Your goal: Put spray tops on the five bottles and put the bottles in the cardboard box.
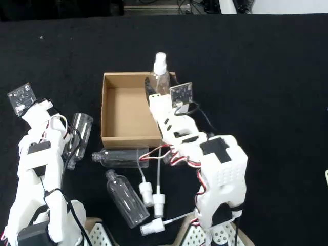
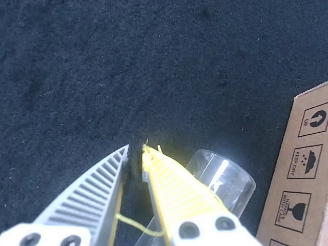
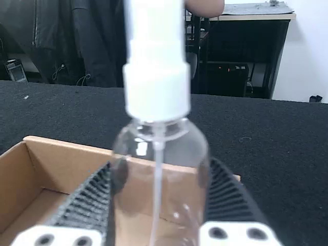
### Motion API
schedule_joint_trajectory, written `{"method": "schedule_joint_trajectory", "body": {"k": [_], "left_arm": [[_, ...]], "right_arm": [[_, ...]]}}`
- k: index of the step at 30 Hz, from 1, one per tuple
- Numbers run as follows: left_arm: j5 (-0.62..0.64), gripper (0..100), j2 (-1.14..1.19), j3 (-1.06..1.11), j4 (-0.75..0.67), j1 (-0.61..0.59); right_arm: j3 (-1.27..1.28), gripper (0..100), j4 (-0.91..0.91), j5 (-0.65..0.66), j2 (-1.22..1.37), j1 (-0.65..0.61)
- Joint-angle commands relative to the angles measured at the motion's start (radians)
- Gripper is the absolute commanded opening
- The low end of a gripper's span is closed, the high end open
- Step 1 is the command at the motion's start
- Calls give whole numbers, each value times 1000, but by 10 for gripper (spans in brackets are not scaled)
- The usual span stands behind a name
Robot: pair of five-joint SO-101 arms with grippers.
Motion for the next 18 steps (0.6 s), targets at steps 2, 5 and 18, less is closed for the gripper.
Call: {"method": "schedule_joint_trajectory", "body": {"k": [2, 5, 18], "left_arm": [[9, 30, -9, -7, -20, -4], [9, 30, -9, -7, -20, -4], [9, 30, -9, -7, -20, -4]], "right_arm": [[-33, 198, -35, -5, -7, -32], [-30, 198, -35, -5, -7, -32], [-30, 203, -37, -3, -7, -32]]}}
